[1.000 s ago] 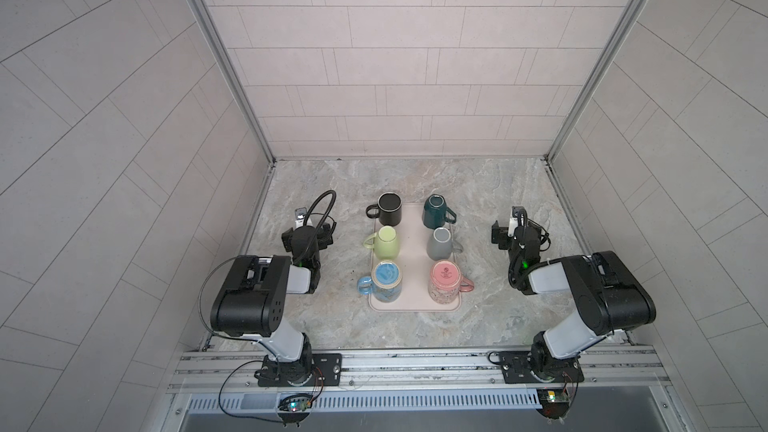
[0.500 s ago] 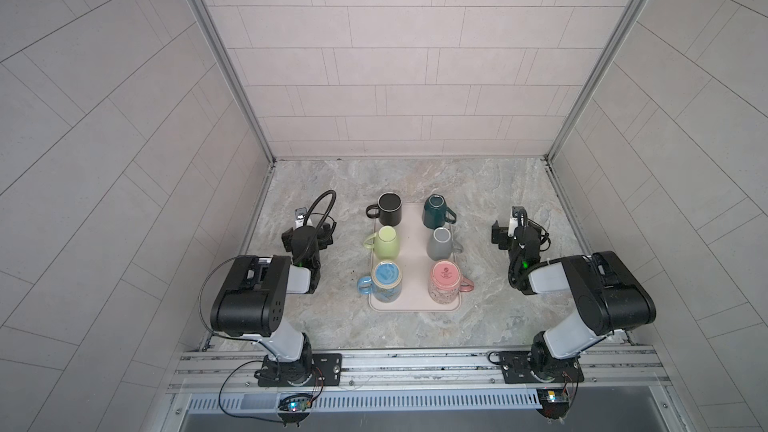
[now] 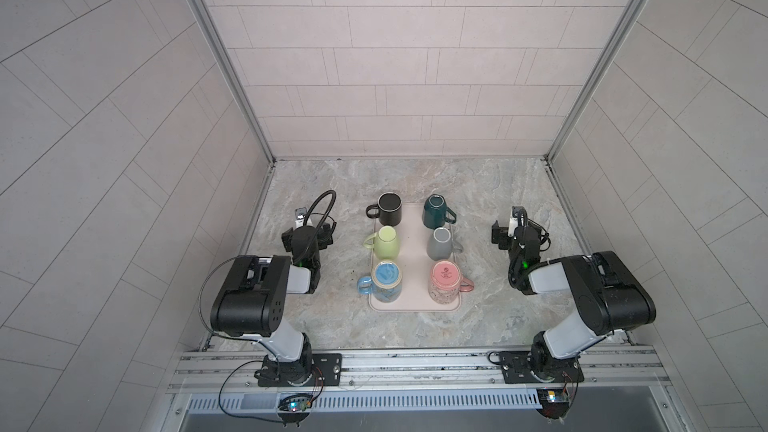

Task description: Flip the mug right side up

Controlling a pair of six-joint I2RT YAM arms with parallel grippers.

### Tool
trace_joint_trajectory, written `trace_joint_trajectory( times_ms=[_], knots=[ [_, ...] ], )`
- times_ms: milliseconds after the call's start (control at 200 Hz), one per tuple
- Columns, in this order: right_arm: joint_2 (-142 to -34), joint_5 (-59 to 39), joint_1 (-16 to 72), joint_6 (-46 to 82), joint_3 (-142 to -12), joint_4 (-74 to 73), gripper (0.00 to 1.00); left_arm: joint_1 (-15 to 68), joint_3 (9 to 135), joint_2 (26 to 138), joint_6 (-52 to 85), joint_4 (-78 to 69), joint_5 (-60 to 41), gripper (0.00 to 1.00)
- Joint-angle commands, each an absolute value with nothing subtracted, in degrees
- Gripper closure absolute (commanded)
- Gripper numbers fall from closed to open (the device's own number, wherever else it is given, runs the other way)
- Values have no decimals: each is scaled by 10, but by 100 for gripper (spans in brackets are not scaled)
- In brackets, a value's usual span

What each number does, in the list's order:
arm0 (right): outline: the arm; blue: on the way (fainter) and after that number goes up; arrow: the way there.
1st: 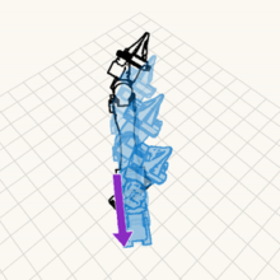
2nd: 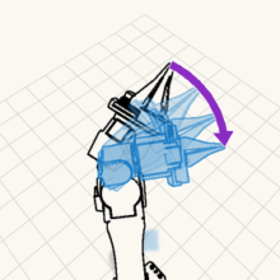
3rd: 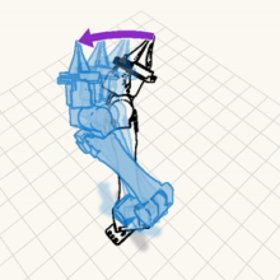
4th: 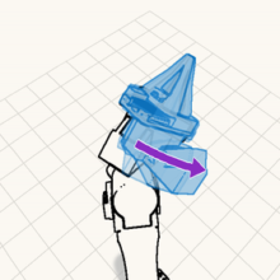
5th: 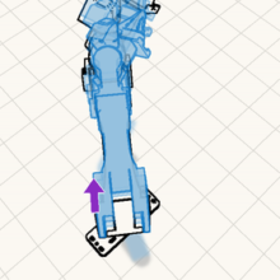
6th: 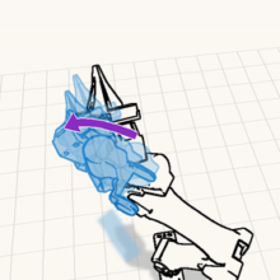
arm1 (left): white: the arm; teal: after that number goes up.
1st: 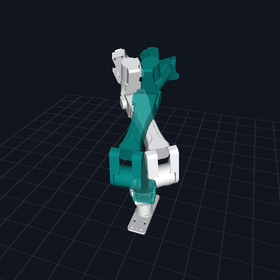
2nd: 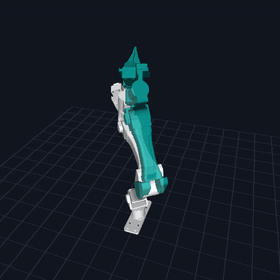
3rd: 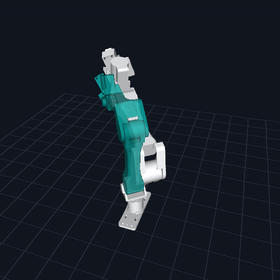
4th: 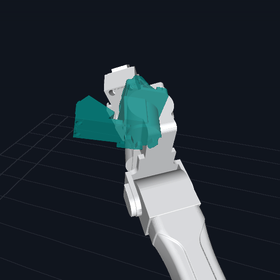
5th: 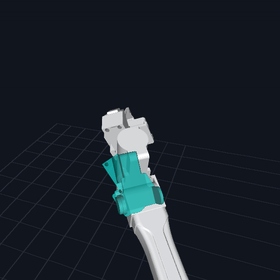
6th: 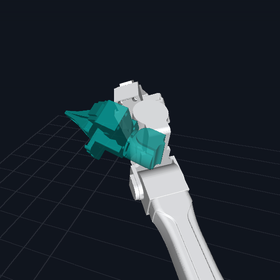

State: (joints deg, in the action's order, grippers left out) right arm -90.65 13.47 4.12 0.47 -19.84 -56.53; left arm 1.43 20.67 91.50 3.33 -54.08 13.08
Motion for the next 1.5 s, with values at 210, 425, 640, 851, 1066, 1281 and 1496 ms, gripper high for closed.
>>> trace_joint_trajectory(
  times_ms=[210,425,640,851,1066,1281,1496],
  knots=[
    [-906,139,40,7,-203,-570,1,17,216,907,29,-546,130,0],
    [-905,139,40,6,-202,-571,0,16,216,906,26,-547,118,0],
    [-727,162,53,-8,-293,-288,5,16,233,761,30,-404,135,0],
    [-616,89,53,79,-487,83,6,17,306,604,116,-209,102,0],
    [-676,-118,54,220,-643,341,12,16,454,593,179,10,1,0],
    [-843,-251,54,238,-781,505,22,16,548,643,216,125,-165,0],
    [-995,-405,46,314,-895,585,23,18,511,627,266,113,-246,0]
  ],
)
